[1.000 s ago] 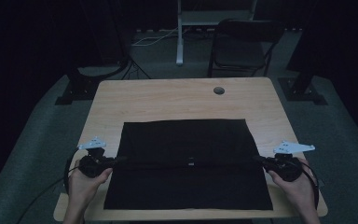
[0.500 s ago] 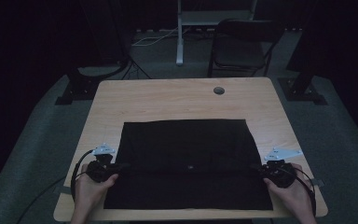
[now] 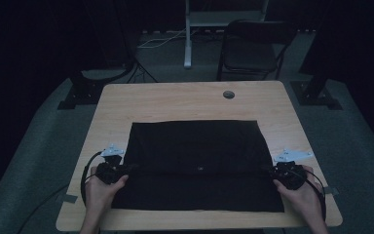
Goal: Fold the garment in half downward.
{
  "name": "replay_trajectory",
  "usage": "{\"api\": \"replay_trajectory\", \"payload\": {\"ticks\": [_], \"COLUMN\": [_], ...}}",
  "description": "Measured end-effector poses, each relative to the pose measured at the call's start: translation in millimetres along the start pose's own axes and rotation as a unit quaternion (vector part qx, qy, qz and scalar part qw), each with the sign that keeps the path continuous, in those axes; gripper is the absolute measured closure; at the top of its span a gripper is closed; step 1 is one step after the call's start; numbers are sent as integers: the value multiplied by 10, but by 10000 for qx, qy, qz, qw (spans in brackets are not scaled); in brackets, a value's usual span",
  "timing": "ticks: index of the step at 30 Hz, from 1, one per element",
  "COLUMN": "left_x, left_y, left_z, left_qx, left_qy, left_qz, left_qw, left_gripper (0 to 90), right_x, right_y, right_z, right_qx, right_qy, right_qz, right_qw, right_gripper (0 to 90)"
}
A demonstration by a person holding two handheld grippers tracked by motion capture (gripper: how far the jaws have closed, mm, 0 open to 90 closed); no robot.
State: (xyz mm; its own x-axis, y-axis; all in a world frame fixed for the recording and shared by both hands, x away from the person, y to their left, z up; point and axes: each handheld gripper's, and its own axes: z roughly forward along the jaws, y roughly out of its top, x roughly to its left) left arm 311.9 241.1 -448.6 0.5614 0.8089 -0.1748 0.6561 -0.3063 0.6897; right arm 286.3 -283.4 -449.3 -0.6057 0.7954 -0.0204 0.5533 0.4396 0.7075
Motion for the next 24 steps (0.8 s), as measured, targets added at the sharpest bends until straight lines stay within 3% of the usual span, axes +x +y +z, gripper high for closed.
{"api": "replay_trajectory", "payload": {"ticks": [5, 10, 13, 19, 21, 24], "left_x": [29, 66, 85, 172, 172, 131], "left_y": [146, 218, 202, 131, 127, 161], "left_z": [110, 158, 150, 106, 72, -11], "left_qx": [49, 81, 55, -63, -92, -202], "left_qy": [177, 180, 26, -455, -495, -472], "left_qz": [52, -11, -62, -468, -467, -393], "left_qw": [9998, 9998, 10000, 9978, 9976, 9979], "left_gripper": [840, 826, 786, 690, 653, 614], "right_x": [-106, -211, -249, -311, -335, -325], "right_y": [115, 198, 187, 151, 146, 174], "right_z": [105, 181, 179, 150, 110, 20], "right_qx": [36, 63, 46, -21, -93, -260], "right_qy": [-157, -125, 2, 237, 407, 487], "right_qz": [29, 230, 414, 635, 810, 815], "right_qw": [9999, 9996, 9991, 9977, 9958, 9951], "right_gripper": [842, 791, 791, 710, 687, 683]}}
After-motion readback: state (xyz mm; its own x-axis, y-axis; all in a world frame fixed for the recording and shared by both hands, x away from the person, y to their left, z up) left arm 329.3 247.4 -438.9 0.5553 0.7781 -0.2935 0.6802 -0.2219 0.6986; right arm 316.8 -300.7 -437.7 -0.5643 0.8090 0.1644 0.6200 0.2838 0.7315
